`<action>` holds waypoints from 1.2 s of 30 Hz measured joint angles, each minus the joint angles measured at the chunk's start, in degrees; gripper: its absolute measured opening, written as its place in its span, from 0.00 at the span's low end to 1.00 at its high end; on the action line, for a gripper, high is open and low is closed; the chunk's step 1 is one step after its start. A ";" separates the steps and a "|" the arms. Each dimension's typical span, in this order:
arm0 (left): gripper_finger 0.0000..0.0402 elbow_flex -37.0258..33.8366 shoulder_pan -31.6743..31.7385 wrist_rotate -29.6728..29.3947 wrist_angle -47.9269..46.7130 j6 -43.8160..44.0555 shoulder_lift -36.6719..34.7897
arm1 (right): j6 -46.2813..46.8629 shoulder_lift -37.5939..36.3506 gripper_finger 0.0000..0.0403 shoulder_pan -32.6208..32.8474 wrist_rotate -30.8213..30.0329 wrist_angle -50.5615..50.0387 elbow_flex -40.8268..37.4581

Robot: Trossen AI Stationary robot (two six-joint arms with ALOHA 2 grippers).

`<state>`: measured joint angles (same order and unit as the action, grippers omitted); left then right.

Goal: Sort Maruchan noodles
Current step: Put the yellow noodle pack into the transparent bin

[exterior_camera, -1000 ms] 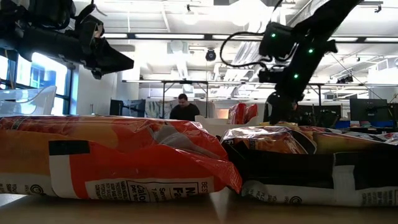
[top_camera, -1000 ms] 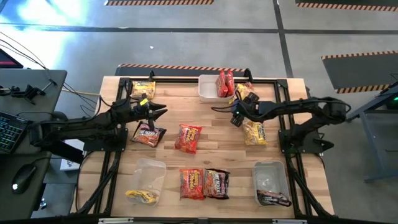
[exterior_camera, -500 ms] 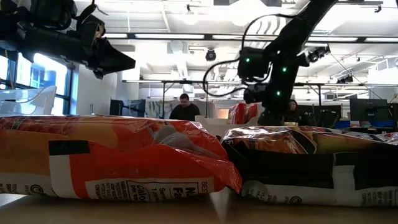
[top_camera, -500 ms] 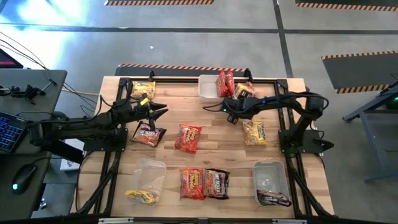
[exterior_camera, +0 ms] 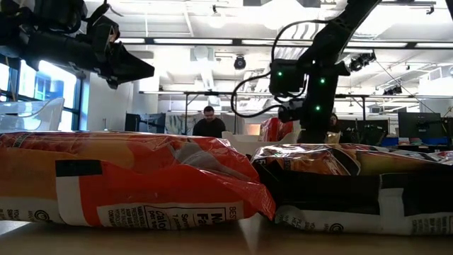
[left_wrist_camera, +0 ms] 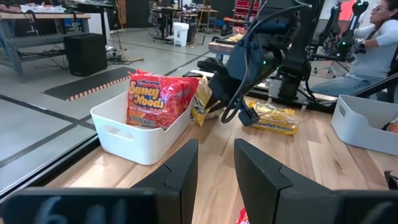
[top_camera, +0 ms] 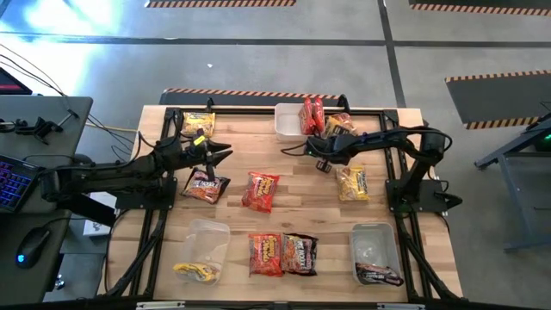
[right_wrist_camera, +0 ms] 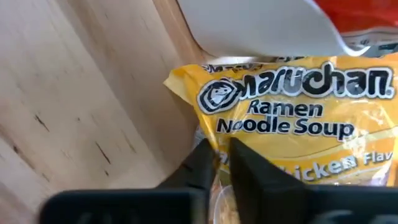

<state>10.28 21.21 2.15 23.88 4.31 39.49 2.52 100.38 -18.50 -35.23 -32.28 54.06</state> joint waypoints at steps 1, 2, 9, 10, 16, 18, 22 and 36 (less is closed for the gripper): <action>0.23 0.00 0.00 0.01 0.01 0.00 0.02 | -0.05 0.00 0.02 0.00 0.36 -0.27 0.00; 0.23 0.00 0.00 0.02 0.00 0.04 0.02 | -0.14 -0.03 0.02 0.00 0.81 -0.57 -0.02; 0.23 0.00 0.00 0.07 0.00 0.09 0.02 | -0.48 -2.65 0.01 0.57 15.12 -1.44 -0.04; 0.23 0.00 0.00 0.07 0.00 0.08 0.01 | -0.93 -3.41 0.01 1.01 18.15 -1.41 -0.04; 0.23 0.00 0.00 0.07 -0.02 0.03 0.02 | -2.22 -8.59 0.00 4.93 33.18 -1.27 -0.04; 0.23 0.00 0.00 0.07 0.00 0.01 0.01 | -2.93 -9.59 0.00 7.06 34.74 -1.42 -0.04; 0.23 -0.02 0.00 0.07 0.00 0.01 0.02 | -1.95 -10.05 0.00 11.65 36.04 -1.00 -0.07; 0.23 -0.02 -0.84 0.24 0.02 0.09 0.02 | 13.83 -9.48 0.52 21.98 13.22 -10.75 5.41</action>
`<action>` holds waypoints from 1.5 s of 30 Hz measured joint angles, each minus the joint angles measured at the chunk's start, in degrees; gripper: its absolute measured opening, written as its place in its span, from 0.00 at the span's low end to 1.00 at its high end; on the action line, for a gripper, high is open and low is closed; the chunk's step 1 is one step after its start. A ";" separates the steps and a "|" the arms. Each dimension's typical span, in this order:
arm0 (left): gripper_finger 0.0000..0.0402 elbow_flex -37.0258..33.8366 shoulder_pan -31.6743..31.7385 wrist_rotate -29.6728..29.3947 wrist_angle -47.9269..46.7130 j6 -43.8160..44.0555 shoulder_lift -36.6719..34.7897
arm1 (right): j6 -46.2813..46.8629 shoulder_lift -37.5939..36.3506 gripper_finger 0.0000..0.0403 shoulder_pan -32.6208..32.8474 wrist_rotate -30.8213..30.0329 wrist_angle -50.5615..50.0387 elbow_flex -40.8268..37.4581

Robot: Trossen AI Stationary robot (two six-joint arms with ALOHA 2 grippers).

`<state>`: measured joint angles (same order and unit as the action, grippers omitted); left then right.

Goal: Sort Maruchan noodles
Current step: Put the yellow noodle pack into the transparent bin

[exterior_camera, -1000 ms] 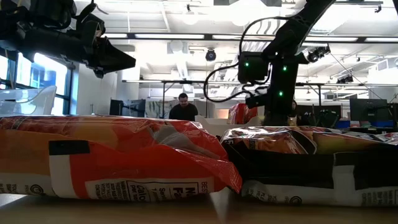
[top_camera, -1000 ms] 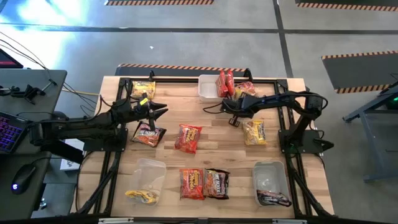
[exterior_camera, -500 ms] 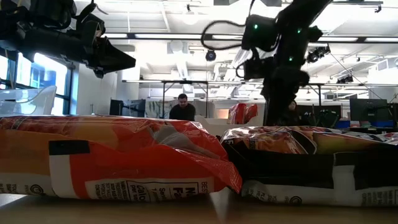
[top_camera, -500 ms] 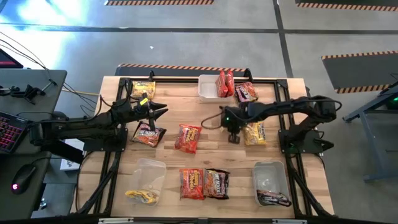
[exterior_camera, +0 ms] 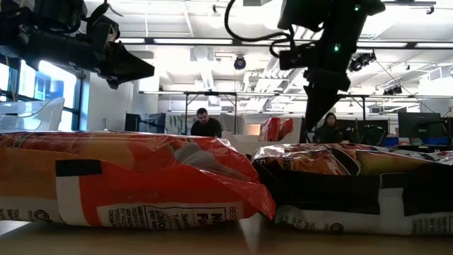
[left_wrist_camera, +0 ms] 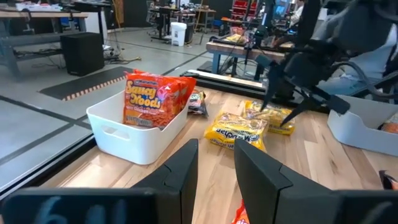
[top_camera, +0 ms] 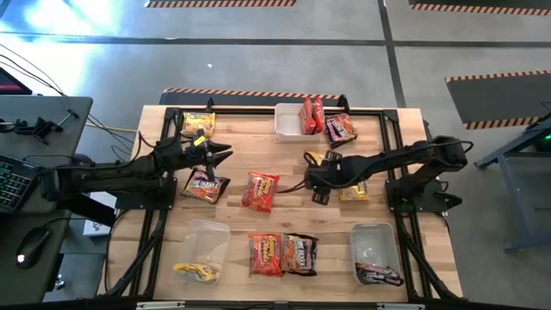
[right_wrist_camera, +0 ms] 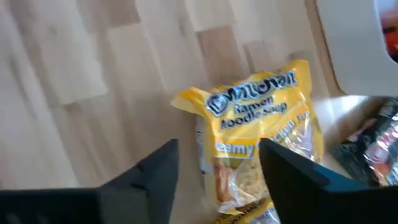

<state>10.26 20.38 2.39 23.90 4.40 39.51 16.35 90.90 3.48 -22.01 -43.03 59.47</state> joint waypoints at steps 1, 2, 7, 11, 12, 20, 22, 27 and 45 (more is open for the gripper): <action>0.23 0.00 -0.36 0.02 0.00 -0.06 0.00 | 0.32 0.57 0.55 -0.01 -0.49 -0.16 -0.03; 0.23 0.00 -0.65 0.02 0.09 -0.24 0.00 | 0.58 1.30 0.56 -0.02 -0.75 0.01 -0.17; 0.23 0.00 -2.26 0.00 1.33 -1.59 0.00 | 0.26 6.06 0.57 -0.03 -2.66 0.52 -0.30; 0.23 0.00 -3.25 0.00 2.14 -1.83 0.00 | 0.25 9.62 0.54 -0.10 -4.14 0.47 -0.36; 0.23 -0.02 -3.40 0.00 2.31 -2.15 0.00 | 0.24 10.34 0.54 -0.10 -4.73 0.44 -0.36; 0.23 -0.02 -4.06 -0.02 3.04 -2.52 0.00 | 0.08 13.12 0.34 -0.45 -6.02 2.49 -0.19; 0.23 -0.02 -4.06 -0.02 3.06 -1.86 0.01 | -0.06 13.14 0.24 -0.47 -6.79 3.01 -0.19; 0.23 -0.02 -4.06 -0.02 3.08 -1.62 0.20 | -3.26 13.24 0.03 -0.47 -7.28 3.68 0.57; 0.44 13.15 -17.75 0.09 1.11 -9.75 24.10 | -16.53 -0.14 0.00 -0.58 21.38 27.25 -2.29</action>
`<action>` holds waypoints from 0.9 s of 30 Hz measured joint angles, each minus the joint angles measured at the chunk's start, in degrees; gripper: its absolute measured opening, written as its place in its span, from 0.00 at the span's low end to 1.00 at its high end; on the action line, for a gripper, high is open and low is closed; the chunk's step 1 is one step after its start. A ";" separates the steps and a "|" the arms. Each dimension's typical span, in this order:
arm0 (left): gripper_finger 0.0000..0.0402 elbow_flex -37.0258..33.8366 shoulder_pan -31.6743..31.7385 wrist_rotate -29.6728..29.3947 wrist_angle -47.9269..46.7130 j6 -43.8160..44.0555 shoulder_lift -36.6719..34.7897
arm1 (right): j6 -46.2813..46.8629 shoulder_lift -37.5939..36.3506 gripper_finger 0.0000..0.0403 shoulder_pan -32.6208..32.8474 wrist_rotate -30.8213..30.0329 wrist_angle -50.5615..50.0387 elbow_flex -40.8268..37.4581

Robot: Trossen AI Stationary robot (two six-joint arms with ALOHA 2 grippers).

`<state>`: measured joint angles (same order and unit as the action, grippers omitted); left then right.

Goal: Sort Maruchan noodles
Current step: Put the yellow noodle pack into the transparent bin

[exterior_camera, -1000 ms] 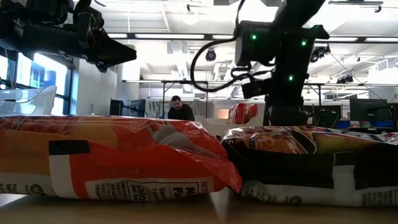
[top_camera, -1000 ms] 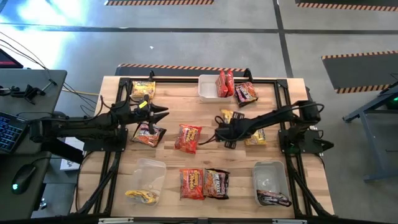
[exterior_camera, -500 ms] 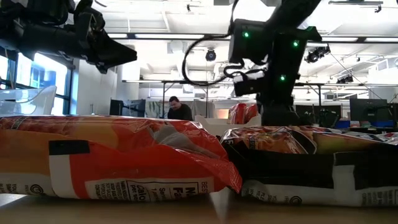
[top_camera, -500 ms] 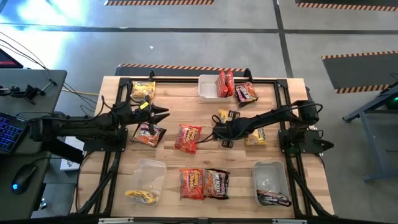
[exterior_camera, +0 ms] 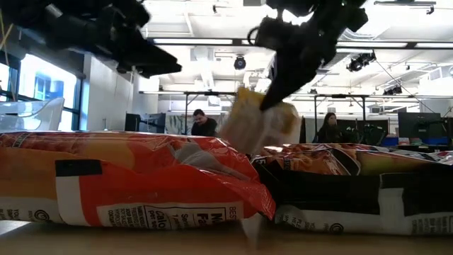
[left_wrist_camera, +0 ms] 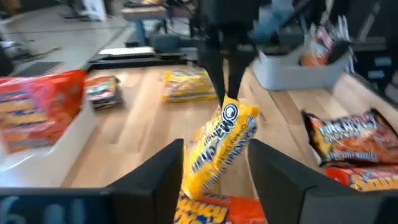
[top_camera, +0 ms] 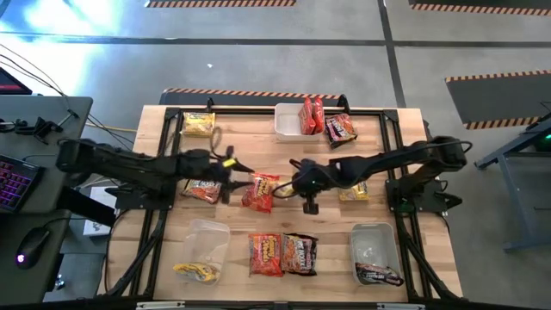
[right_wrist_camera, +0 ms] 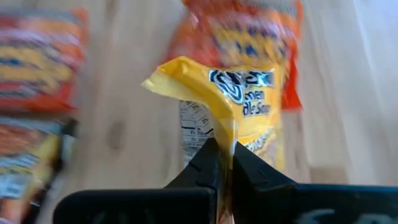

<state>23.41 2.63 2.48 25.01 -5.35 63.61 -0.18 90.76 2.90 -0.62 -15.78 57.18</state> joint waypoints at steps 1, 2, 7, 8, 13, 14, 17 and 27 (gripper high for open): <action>0.46 1.95 -0.75 0.00 -1.63 -1.05 1.83 | -0.42 -0.13 0.00 0.00 0.65 0.75 0.01; 0.49 3.90 -1.44 -0.02 -3.38 -2.10 3.67 | -1.03 -0.15 0.00 0.03 0.93 1.64 0.01; 0.58 13.07 -4.38 -0.42 -12.20 -6.43 12.03 | -3.51 -0.15 0.00 0.04 1.82 4.48 0.03; 0.60 14.48 -4.89 -0.49 -12.98 -6.91 13.47 | -3.78 -0.15 0.00 0.04 1.86 4.79 0.05; 0.62 17.93 -7.02 -3.93 -13.94 -7.20 18.77 | -5.39 -0.15 0.00 0.04 2.35 6.80 0.07; 0.62 18.35 -7.25 -4.91 -14.05 -6.93 19.66 | -5.63 -0.17 0.00 0.04 2.63 7.26 0.09; 0.62 18.70 -7.74 -6.87 -14.56 -5.00 21.90 | -6.29 -0.17 0.00 0.04 2.69 8.14 0.09; 0.62 18.70 -10.75 -11.50 -12.55 -4.98 29.23 | -6.32 -0.21 0.00 0.04 2.67 8.44 0.14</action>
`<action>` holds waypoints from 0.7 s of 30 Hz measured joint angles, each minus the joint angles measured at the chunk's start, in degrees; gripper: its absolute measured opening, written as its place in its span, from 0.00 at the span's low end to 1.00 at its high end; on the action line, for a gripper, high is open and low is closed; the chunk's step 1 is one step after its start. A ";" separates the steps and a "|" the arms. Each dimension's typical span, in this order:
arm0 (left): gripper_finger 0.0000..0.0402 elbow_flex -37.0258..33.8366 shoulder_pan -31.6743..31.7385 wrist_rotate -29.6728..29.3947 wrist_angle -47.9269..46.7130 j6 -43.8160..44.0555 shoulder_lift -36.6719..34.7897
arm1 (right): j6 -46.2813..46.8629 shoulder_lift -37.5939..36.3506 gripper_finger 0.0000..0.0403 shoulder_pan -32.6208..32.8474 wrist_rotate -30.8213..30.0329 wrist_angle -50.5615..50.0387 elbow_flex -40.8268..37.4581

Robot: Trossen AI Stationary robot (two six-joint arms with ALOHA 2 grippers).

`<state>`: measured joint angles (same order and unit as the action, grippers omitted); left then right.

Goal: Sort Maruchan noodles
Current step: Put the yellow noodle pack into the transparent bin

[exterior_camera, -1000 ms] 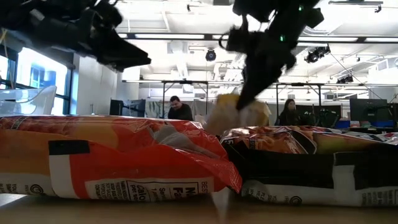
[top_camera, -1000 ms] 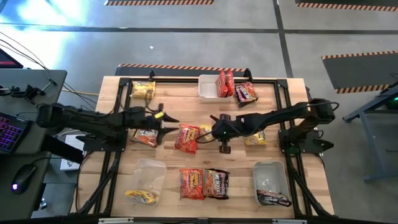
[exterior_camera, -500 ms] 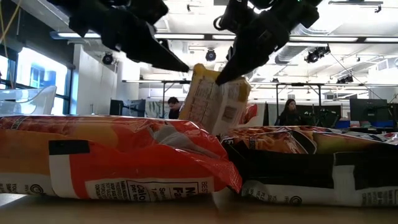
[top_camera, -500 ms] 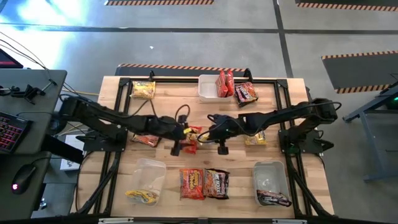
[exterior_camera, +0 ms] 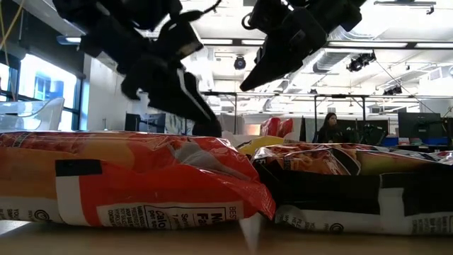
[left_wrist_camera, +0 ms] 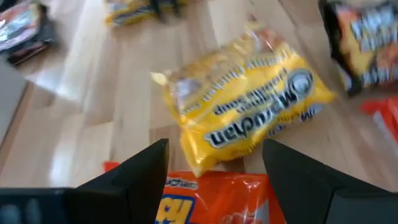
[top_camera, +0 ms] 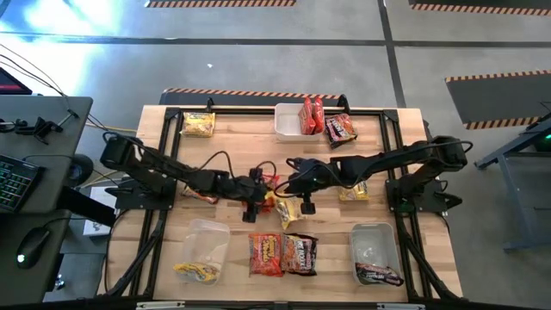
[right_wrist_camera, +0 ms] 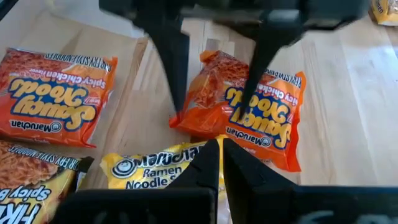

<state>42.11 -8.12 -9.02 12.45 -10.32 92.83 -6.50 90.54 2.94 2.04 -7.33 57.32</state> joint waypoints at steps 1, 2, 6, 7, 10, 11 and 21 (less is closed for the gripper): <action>0.62 -0.04 -0.33 0.04 0.41 -1.44 0.91 | 0.00 0.00 0.00 0.00 -0.02 -0.02 0.00; 0.62 -0.07 -0.57 0.38 1.63 -2.74 2.01 | 0.01 0.00 0.00 0.02 -0.02 -0.16 0.00; 0.62 -0.04 -0.72 3.67 7.37 -7.31 5.72 | 0.02 -1.13 0.00 0.48 -0.09 -2.98 0.02; 0.62 0.00 -0.73 4.55 8.98 -8.33 6.68 | 0.02 -1.79 0.00 0.76 -0.48 -3.97 0.02; 0.62 0.00 -1.10 5.51 13.13 -11.06 9.40 | 0.19 -4.28 0.00 2.02 -2.59 -7.17 0.02; 0.62 0.00 -1.28 5.49 14.39 -11.80 10.32 | 0.30 -5.19 0.00 2.50 -3.44 -8.26 0.02; 0.49 4.71 -3.14 2.21 16.60 -15.51 18.59 | 5.91 -8.71 0.00 6.93 -8.17 -14.41 0.02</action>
<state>46.82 -11.26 -6.81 29.06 -25.84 111.42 -0.59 81.83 9.87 -6.12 -21.74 57.34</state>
